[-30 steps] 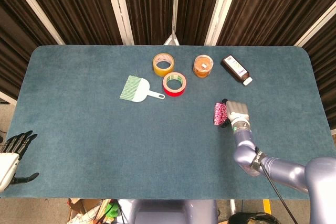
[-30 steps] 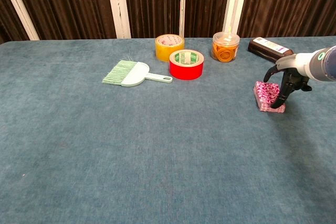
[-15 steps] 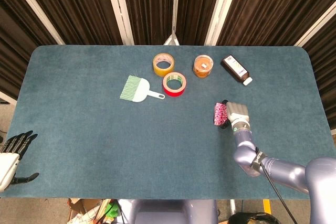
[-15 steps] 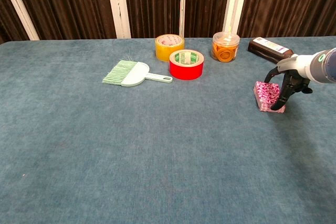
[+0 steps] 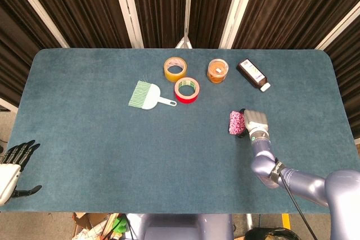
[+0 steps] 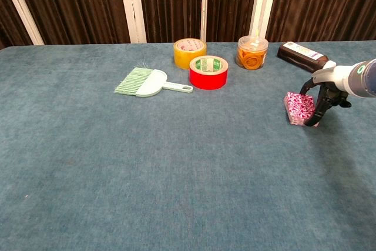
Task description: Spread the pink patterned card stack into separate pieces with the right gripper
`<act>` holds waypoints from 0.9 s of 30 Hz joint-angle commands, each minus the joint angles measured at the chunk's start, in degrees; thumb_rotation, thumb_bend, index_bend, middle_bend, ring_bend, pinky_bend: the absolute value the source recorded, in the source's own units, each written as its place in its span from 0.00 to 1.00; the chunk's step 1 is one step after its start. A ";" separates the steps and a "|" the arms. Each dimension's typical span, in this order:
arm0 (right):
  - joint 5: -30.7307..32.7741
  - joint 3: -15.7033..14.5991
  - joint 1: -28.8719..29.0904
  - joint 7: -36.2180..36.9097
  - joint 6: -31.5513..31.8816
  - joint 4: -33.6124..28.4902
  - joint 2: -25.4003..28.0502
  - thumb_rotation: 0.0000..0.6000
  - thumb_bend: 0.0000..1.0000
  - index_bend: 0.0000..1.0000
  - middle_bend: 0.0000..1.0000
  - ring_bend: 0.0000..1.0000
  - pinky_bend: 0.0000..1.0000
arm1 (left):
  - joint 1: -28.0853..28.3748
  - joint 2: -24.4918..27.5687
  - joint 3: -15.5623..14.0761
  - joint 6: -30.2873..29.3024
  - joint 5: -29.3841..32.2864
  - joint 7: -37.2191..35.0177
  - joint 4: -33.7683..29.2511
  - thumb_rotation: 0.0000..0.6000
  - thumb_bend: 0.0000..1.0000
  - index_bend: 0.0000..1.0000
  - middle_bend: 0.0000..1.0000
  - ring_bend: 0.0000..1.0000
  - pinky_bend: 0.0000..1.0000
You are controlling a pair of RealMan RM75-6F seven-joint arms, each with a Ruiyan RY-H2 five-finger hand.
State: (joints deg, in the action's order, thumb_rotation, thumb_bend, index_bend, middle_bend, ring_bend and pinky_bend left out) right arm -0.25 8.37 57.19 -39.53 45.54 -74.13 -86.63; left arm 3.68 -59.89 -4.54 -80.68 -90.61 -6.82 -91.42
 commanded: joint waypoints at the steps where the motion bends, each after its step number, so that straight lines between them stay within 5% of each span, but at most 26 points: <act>1: -0.04 0.10 -0.03 0.08 -0.46 -0.12 0.22 1.00 0.24 0.62 0.90 0.94 0.84 | 0.03 0.02 0.00 0.05 0.00 -0.02 -0.05 1.00 0.04 0.00 0.00 0.00 0.00; 12: -1.95 0.87 -0.60 1.64 0.23 -3.22 2.30 1.00 0.32 0.74 0.90 0.94 0.83 | 0.11 0.03 -0.01 0.19 0.05 -0.24 -0.10 1.00 0.04 0.00 0.00 0.00 0.00; 27: -3.16 0.17 -2.83 3.81 1.81 -8.60 8.74 1.00 0.32 0.75 0.90 0.94 0.83 | 0.03 0.10 -0.09 0.27 0.29 -0.46 -0.35 1.00 0.04 0.00 0.00 0.00 0.00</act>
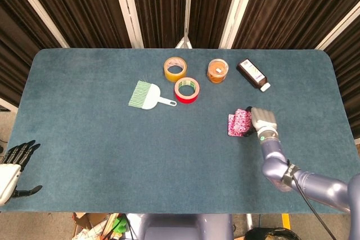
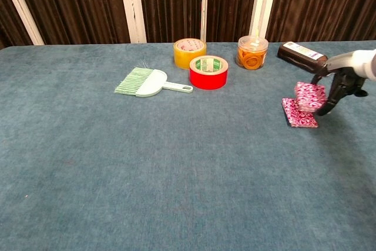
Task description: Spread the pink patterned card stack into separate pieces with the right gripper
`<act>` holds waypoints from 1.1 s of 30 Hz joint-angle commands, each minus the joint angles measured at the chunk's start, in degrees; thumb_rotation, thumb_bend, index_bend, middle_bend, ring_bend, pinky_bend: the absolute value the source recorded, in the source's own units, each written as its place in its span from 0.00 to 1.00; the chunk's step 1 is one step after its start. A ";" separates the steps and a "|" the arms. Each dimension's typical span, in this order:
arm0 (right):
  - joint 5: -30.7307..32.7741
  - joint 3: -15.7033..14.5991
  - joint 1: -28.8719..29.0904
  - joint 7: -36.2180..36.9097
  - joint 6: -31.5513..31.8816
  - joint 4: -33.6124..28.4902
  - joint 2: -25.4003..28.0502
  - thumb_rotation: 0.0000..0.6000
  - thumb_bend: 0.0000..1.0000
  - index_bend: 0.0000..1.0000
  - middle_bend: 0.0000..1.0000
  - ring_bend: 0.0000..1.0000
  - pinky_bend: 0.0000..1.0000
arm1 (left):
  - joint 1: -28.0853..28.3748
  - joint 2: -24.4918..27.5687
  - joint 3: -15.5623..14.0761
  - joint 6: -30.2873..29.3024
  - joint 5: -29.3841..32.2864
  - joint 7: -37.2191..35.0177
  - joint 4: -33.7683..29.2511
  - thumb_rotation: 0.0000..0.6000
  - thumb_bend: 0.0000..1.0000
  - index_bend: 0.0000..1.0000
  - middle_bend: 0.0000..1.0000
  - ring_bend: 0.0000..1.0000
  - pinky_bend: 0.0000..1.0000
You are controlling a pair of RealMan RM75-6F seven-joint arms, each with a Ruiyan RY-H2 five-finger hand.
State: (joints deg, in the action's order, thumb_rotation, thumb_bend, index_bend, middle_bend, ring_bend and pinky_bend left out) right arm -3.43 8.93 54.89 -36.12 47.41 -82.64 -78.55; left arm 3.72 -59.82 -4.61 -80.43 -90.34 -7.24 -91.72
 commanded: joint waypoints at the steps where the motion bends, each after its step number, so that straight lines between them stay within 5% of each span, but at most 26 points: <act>1: 0.14 -0.61 -0.78 0.51 -0.15 0.05 1.00 1.00 0.32 0.75 0.90 0.94 0.83 | -0.01 0.04 -0.02 0.02 0.02 0.00 -0.06 1.00 0.04 0.00 0.00 0.00 0.00; 14: -0.33 -3.12 -3.43 2.37 -3.45 4.93 0.86 1.00 0.32 0.74 0.90 0.94 0.84 | 0.21 -0.05 -0.05 0.64 0.27 0.97 -0.75 1.00 0.04 0.00 0.00 0.00 0.00; 22: -2.51 -3.21 -4.04 3.46 -2.47 6.67 -1.05 1.00 0.32 0.47 0.90 0.94 0.84 | 0.25 0.12 -0.05 0.81 0.46 0.88 -0.96 1.00 0.04 0.00 0.00 0.00 0.00; 28: -0.66 -4.08 -3.70 1.71 -2.47 6.51 -0.99 1.00 0.32 0.05 0.90 0.92 0.84 | 0.22 0.22 -0.11 0.76 0.40 0.56 -0.82 1.00 0.04 0.00 0.00 0.00 0.00; 33: -0.26 -3.94 -3.49 1.41 -2.29 5.85 -0.68 1.00 0.32 0.00 0.90 0.92 0.84 | 0.19 0.23 -0.17 0.72 0.30 0.62 -0.86 1.00 0.04 0.00 0.00 0.00 0.00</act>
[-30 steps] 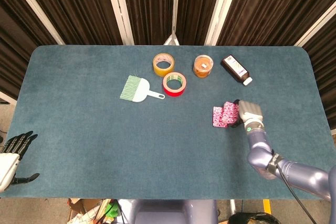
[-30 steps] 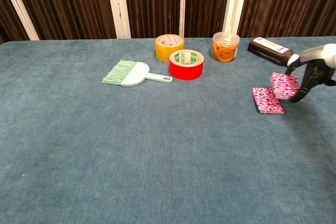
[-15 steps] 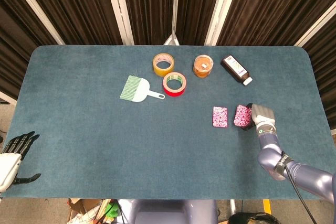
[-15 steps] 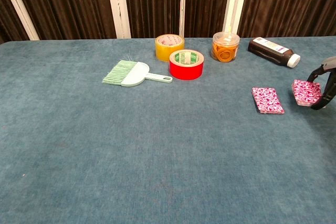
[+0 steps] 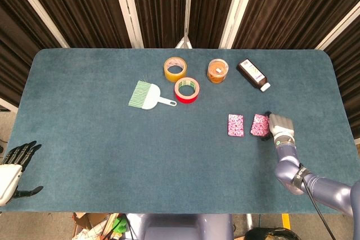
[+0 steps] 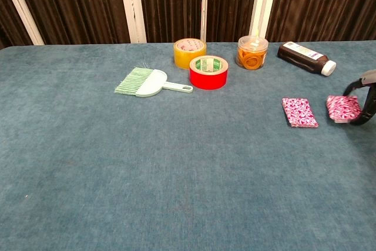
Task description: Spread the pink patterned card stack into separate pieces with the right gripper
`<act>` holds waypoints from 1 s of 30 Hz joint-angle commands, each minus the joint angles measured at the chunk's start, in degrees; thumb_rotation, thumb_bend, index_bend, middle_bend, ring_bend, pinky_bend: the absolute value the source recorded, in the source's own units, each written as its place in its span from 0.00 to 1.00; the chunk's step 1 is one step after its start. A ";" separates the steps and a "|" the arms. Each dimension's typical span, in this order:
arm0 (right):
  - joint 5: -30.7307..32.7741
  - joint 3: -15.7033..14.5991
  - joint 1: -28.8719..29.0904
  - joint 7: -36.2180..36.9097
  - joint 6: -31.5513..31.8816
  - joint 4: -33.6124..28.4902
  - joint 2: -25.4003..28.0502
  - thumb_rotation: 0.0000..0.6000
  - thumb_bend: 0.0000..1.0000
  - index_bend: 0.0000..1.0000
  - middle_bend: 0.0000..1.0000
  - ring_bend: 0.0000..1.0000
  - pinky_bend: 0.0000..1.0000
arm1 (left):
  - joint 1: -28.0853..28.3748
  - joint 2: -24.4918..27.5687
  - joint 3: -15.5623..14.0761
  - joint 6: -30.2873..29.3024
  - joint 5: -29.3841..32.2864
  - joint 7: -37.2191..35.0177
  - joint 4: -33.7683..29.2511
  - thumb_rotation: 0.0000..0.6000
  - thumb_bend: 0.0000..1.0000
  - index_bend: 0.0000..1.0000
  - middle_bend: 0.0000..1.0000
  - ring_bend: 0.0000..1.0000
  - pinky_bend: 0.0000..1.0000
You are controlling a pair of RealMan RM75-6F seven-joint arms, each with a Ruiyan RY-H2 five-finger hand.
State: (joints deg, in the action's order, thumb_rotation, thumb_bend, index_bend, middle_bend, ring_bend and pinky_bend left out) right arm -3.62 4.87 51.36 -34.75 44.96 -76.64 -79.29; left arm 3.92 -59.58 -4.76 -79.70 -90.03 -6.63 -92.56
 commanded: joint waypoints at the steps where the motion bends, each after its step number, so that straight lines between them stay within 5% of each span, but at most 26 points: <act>1: -0.18 0.18 0.03 0.09 0.28 -0.23 0.09 1.00 0.32 0.00 0.90 0.92 0.84 | -0.01 0.01 -0.01 -0.03 -0.03 -0.01 -0.04 1.00 0.04 0.00 0.00 0.00 0.00; 18: -3.60 0.76 -0.42 1.34 -0.65 0.46 -0.84 1.00 0.31 0.00 0.90 0.91 0.83 | 0.16 0.13 0.07 0.53 0.47 -0.33 -0.21 1.00 0.04 0.00 0.00 0.00 0.00; 30: -8.72 2.69 0.81 2.47 1.60 -7.49 0.83 1.00 0.32 0.00 0.90 0.91 0.83 | 0.23 0.18 0.03 0.50 0.24 -0.45 -0.24 1.00 0.04 0.00 0.00 0.00 0.00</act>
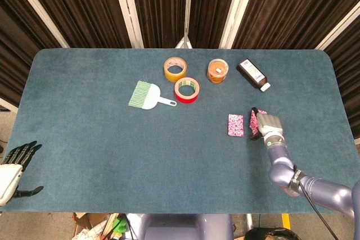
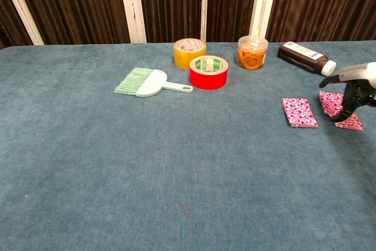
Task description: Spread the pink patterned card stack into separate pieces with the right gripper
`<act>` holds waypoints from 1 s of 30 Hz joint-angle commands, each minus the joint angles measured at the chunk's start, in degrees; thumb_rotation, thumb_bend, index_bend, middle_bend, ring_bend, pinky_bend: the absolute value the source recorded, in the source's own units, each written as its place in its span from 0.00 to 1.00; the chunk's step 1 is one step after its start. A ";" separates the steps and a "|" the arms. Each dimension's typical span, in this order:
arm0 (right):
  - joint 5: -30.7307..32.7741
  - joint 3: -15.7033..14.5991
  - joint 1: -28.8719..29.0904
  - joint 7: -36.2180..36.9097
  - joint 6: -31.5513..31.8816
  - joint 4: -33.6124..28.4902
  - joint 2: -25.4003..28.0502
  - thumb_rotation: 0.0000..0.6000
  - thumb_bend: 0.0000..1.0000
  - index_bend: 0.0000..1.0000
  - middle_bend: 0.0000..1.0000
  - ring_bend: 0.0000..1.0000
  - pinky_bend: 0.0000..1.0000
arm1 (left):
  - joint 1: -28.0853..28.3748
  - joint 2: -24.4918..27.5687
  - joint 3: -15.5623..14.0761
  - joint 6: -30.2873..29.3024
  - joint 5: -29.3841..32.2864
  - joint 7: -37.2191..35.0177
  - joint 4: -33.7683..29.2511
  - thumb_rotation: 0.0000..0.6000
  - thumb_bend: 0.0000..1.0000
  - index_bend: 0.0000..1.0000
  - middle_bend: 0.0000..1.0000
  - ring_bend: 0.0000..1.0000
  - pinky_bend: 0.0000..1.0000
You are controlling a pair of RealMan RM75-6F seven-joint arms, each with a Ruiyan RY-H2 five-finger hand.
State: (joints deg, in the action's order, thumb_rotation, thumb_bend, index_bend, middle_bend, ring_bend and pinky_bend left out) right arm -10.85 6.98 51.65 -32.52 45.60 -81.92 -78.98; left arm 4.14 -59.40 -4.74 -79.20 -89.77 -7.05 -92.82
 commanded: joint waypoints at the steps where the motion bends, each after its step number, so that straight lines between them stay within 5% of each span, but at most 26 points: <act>1: -2.02 0.64 0.73 0.15 1.26 -2.95 0.50 1.00 0.31 0.00 0.90 0.91 0.84 | 0.02 0.01 0.00 0.01 -0.03 -0.05 0.06 1.00 0.04 0.00 0.00 0.00 0.00; 14: -2.59 0.47 2.23 -0.27 3.63 0.38 -4.48 1.00 0.32 0.07 0.90 0.91 0.83 | -0.02 0.30 -0.11 -0.11 -0.21 -1.52 0.59 1.00 0.04 0.00 0.00 0.00 0.00; 19: -2.56 0.28 2.37 -0.76 3.78 1.56 -5.53 1.00 0.31 0.30 0.90 0.91 0.84 | 0.05 0.34 -0.09 0.00 -0.19 -1.73 0.64 1.00 0.04 0.00 0.00 0.00 0.00; 25: -3.23 0.10 2.00 -0.85 4.02 1.82 -5.81 1.00 0.32 0.29 0.90 0.91 0.84 | 0.11 0.34 -0.11 0.12 -0.20 -1.55 0.53 1.00 0.04 0.00 0.00 0.00 0.00; 30: -3.59 0.10 1.68 -0.72 3.95 1.37 -5.57 1.00 0.31 0.17 0.90 0.91 0.84 | 0.13 0.30 -0.11 0.14 -0.19 -1.28 0.42 1.00 0.04 0.00 0.00 0.00 0.00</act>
State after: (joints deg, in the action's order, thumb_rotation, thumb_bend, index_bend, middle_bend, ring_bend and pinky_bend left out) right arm -14.40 7.08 53.37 -33.25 49.57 -80.52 -84.58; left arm 4.27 -59.09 -4.84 -79.06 -89.95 -8.35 -92.40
